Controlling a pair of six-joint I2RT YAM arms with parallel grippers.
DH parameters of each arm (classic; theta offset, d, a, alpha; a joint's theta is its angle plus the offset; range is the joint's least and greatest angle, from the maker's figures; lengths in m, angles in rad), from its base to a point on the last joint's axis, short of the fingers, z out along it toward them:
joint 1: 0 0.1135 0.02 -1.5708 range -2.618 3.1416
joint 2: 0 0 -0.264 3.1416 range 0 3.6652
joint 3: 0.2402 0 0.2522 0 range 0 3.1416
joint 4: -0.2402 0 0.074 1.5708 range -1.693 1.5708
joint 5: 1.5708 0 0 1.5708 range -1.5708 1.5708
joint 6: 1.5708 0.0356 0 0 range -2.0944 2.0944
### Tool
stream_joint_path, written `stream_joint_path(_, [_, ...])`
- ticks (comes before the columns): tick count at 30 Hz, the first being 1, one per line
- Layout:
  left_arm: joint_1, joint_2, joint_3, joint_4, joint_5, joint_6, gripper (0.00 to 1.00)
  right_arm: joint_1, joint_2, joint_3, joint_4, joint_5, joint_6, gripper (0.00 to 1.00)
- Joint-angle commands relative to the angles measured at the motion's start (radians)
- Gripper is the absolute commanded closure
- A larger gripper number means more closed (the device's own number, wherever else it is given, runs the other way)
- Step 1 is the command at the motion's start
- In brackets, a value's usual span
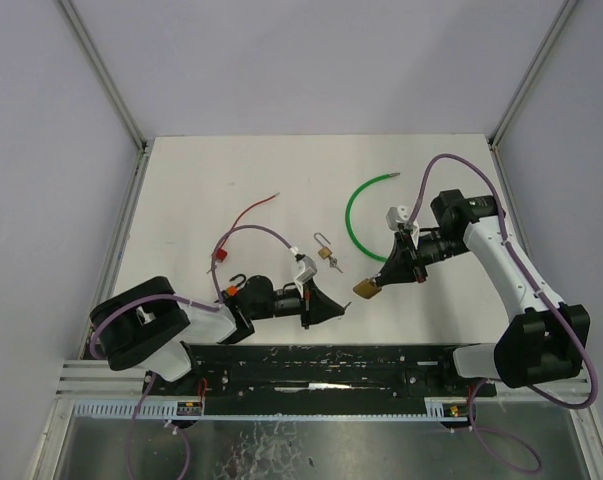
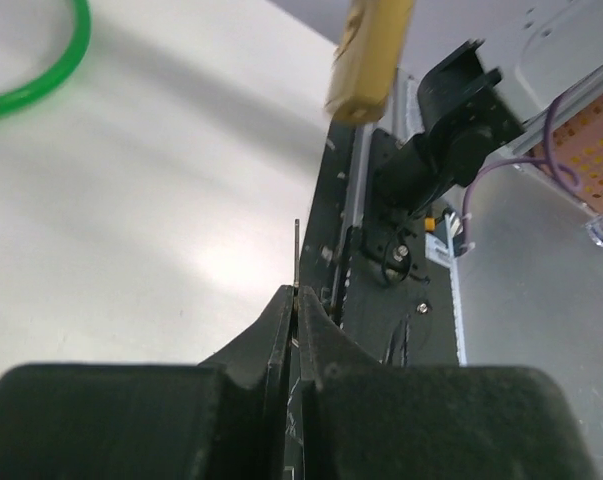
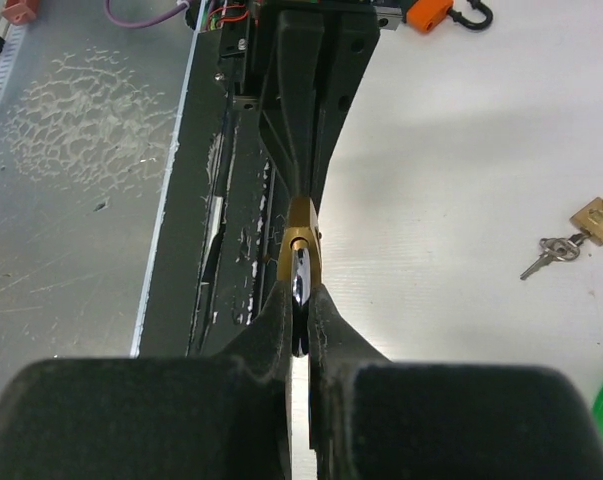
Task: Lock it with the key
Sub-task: Place the key at the center of the board.
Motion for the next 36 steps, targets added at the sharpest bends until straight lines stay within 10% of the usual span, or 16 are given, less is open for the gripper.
stream_joint_path(1, [0.002, -0.020, -0.045, 0.034, -0.064, 0.022, 1.00, -0.015, 0.012, 0.043, -0.121, -0.042, -0.079, 1.00])
stream_joint_path(11, [0.136, -0.080, -0.043, 0.078, -0.112, -0.053, 1.00, -0.088, -0.238, -0.143, 0.611, 0.152, 0.631, 1.00])
stream_joint_path(18, [0.327, 0.064, 0.309, -0.232, -0.017, -0.257, 1.00, -0.101, -0.270, -0.200, 0.888, 0.263, 0.794, 1.00])
stream_joint_path(36, [0.568, 0.661, 1.090, -0.969, -0.289, -0.334, 1.00, 0.027, 0.482, 0.222, 1.510, 0.511, 1.439, 1.00])
